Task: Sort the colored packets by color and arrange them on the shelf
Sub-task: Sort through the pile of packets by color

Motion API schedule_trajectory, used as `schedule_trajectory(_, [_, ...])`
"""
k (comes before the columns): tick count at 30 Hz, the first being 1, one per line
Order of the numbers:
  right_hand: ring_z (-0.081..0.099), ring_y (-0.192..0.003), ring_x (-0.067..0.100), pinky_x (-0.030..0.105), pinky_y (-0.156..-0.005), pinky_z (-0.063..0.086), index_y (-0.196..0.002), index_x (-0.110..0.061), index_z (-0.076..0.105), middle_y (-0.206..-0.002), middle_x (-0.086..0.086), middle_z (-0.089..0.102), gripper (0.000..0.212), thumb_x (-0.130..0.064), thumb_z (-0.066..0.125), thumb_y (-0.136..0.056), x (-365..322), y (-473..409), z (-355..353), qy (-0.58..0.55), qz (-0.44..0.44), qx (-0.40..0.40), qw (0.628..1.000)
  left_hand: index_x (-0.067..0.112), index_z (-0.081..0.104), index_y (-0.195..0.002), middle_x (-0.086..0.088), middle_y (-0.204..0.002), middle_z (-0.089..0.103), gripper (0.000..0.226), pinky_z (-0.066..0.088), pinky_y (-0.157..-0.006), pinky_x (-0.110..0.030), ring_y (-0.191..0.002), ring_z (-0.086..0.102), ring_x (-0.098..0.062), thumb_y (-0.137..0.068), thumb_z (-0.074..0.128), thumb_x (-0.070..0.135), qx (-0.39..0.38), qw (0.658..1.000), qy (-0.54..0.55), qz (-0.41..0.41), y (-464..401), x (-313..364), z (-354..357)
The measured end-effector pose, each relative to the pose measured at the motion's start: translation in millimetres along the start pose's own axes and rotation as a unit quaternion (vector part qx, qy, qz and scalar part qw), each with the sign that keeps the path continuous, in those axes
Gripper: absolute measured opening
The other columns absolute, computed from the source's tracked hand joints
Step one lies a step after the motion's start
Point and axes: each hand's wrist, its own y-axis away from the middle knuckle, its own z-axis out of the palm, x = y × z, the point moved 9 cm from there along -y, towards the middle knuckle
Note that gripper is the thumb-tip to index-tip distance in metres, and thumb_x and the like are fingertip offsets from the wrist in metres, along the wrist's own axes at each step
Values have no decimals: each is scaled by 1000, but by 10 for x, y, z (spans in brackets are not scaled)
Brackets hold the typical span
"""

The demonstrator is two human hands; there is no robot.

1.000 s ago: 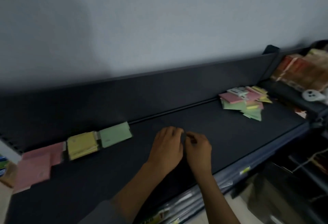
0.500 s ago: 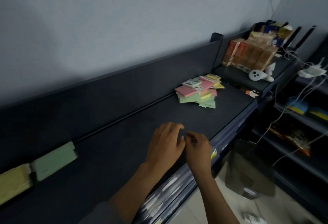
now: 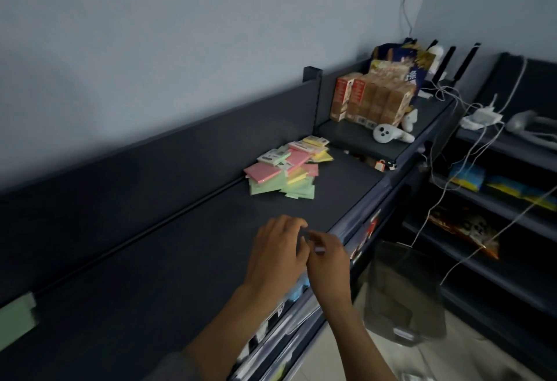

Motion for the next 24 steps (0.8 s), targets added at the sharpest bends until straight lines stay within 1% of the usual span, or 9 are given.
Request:
schedule_trajectory(3, [64,-94,14,32,-83,53,-105,-12,76,-99,-1,71,19,-9,64,-91,89,-133,-267,5,-14,11,1000,26,59,-121,8,-114,61,29,45,-94,-32,-107,56,-15,-93,58,25,0,1000,2,-2,-187,195,184])
schedule_trajectory(5, [63,-80,14,33,-72,51,-91,-5,75,-87,6,71,12,-2,64,-90,103,-213,-448,-14,-28,17,999,25,59,-123,5,-115,61,31,46,-95,-36,-109,56,-17,-93,59,27,-7,1000,10,-5,-292,326,329])
schedule_trajectory(7, [59,-76,20,34,-65,47,-85,3,71,-81,15,69,9,4,62,-88,154,-308,-593,-17,-28,24,999,24,60,-123,3,-115,62,32,47,-95,-39,-110,56,-19,-92,62,29,-15,1000,17,-6,-369,457,482])
schedule_trajectory(10, [61,-78,8,10,-68,43,-99,-10,74,-90,0,70,20,1,61,-88,317,-450,-674,19,-27,16,999,22,60,-124,1,-117,63,33,48,-94,-39,-109,57,-20,-92,65,27,-33,999,20,1,-454,627,675])
schedule_trajectory(13, [62,-82,6,2,-70,40,-107,-12,73,-94,-3,70,27,1,62,-86,437,-599,-740,16,-15,13,1000,22,60,-126,2,-119,62,34,47,-95,-36,-110,57,-19,-93,66,27,-36,999,12,13,-584,740,770])
schedule_trajectory(15, [64,-88,8,3,-73,42,-112,-12,71,-100,-1,70,26,-4,63,-88,508,-737,-747,14,-5,9,1000,23,60,-125,2,-119,63,34,47,-95,-36,-111,58,-19,-92,66,29,-31,999,7,14,-705,745,808])
schedule_trajectory(18, [65,-105,13,26,-90,54,-127,-14,65,-119,0,67,36,-17,64,-91,574,-965,-706,18,10,-3,1000,21,62,-121,-1,-114,64,31,49,-91,-40,-107,59,-23,-90,67,28,-21,1000,-5,6,-898,625,841])
schedule_trajectory(22, [63,-112,15,22,-94,50,-134,-12,62,-128,2,63,41,-16,66,-93,475,-1235,-561,24,-5,-24,999,20,62,-121,-4,-114,64,32,50,-89,-43,-107,60,-27,-90,68,26,-13,999,-30,-27,-1147,300,860])
schedule_trajectory(24, [63,-111,16,29,-95,52,-132,-12,62,-126,4,64,39,-15,66,-92,378,-1388,-422,27,-24,-35,999,20,62,-120,-4,-113,64,33,51,-86,-44,-104,61,-27,-89,71,25,-5,999,-36,-34,-1265,168,832])
